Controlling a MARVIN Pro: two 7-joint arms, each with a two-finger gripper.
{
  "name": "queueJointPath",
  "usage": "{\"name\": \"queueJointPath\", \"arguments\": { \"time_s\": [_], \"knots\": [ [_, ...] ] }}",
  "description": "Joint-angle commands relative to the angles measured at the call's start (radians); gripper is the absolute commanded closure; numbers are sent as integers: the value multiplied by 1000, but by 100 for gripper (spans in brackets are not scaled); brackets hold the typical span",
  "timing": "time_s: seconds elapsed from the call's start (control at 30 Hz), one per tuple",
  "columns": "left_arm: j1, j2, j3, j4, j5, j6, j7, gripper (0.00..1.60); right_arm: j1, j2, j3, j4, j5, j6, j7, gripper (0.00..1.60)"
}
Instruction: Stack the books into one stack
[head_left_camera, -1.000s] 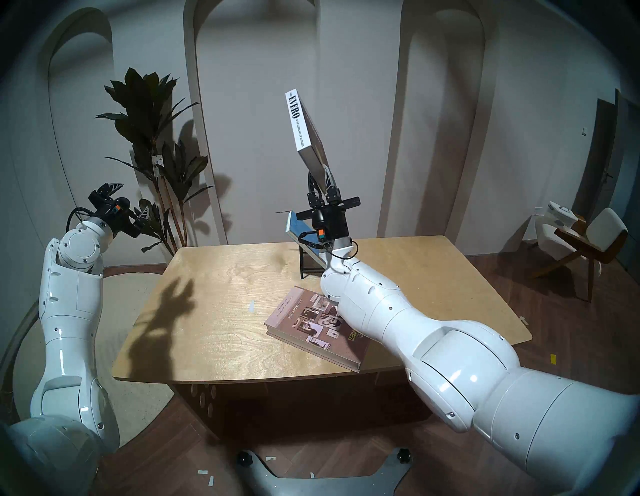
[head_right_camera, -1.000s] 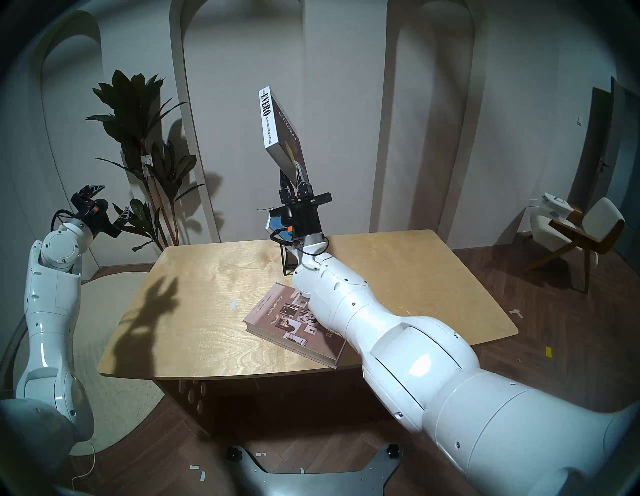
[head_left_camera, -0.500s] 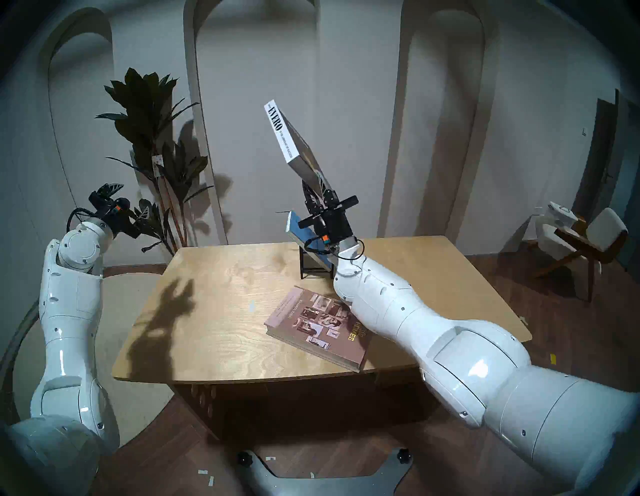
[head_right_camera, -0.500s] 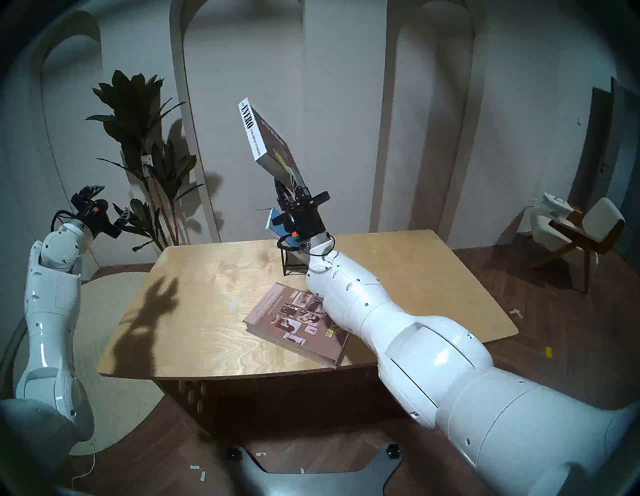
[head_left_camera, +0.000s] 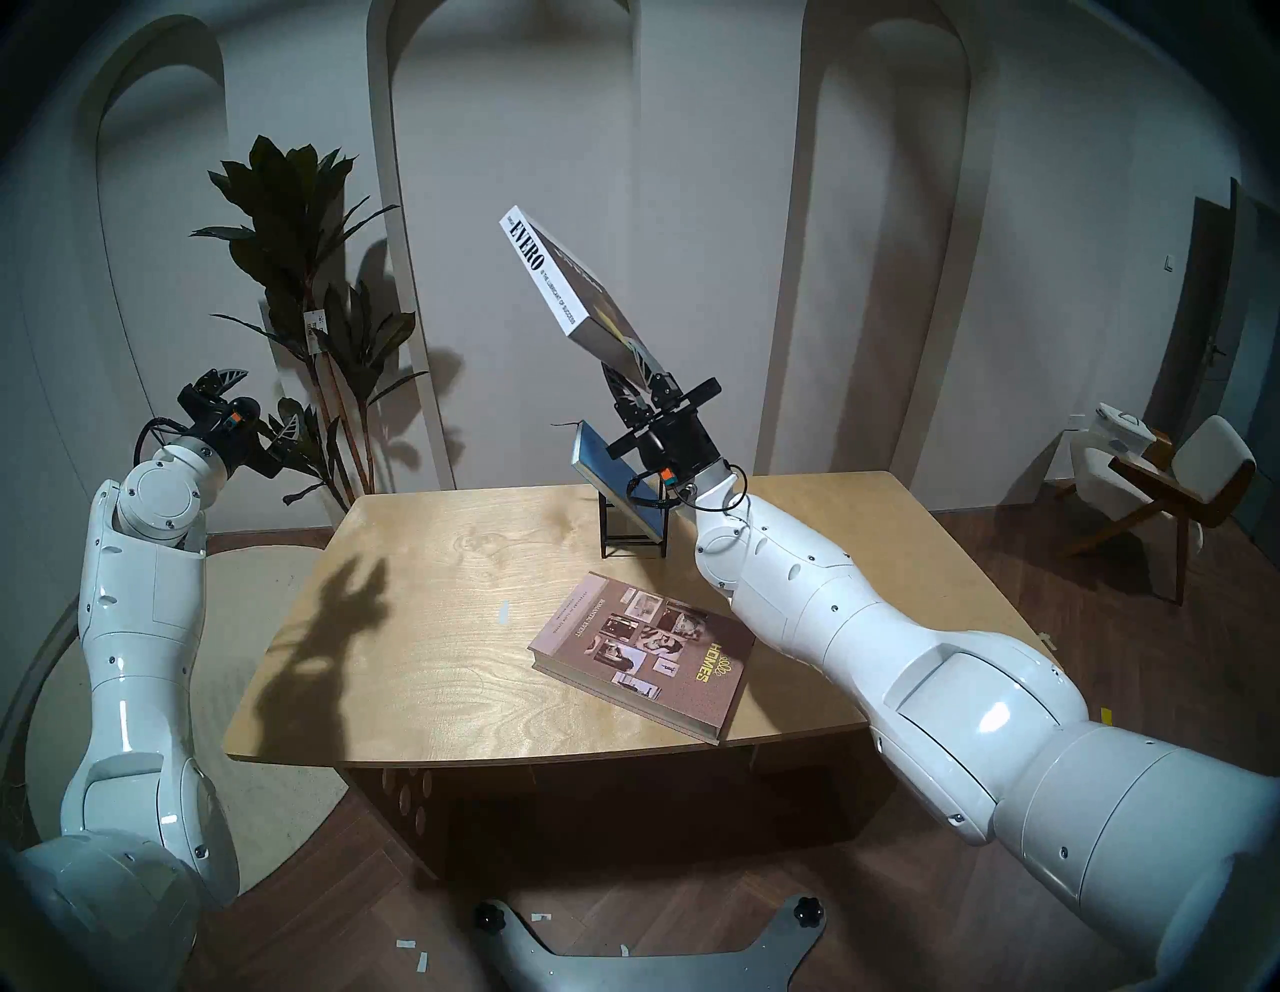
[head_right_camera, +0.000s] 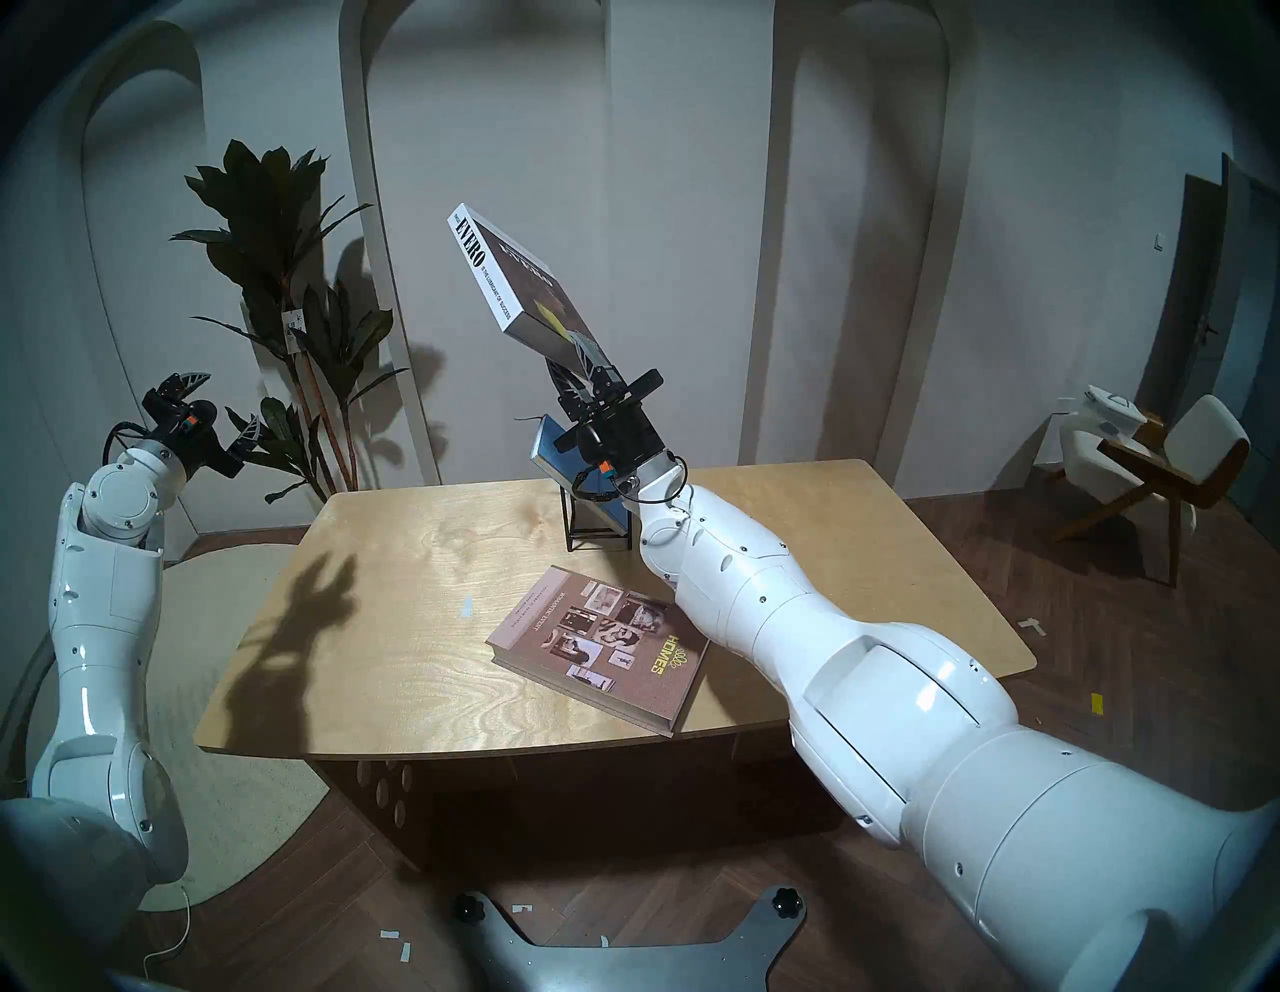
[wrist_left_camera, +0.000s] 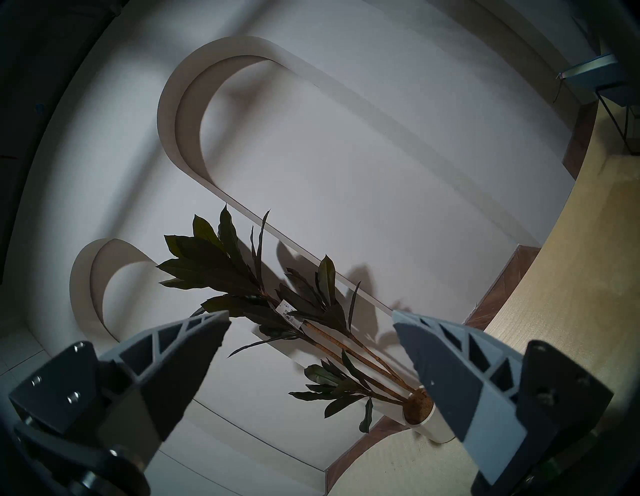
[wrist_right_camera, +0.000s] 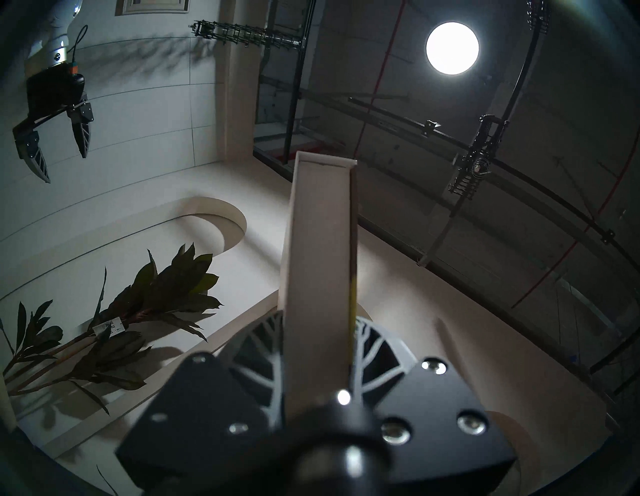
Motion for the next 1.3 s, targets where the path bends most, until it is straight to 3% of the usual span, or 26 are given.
{"name": "queueJointPath", "arguments": {
  "time_s": [0.0,0.5,1.27],
  "knots": [
    [-17,9,-2,-14,0,-3,3,0,32,51,16,-48,9,-24,22,160],
    [-15,9,-2,-11,-6,-5,4,0,34,132,16,-107,12,-68,119,160],
    [-13,10,-2,-7,-14,-7,4,0,-10,157,-66,-246,17,-129,284,160]
  ]
}}
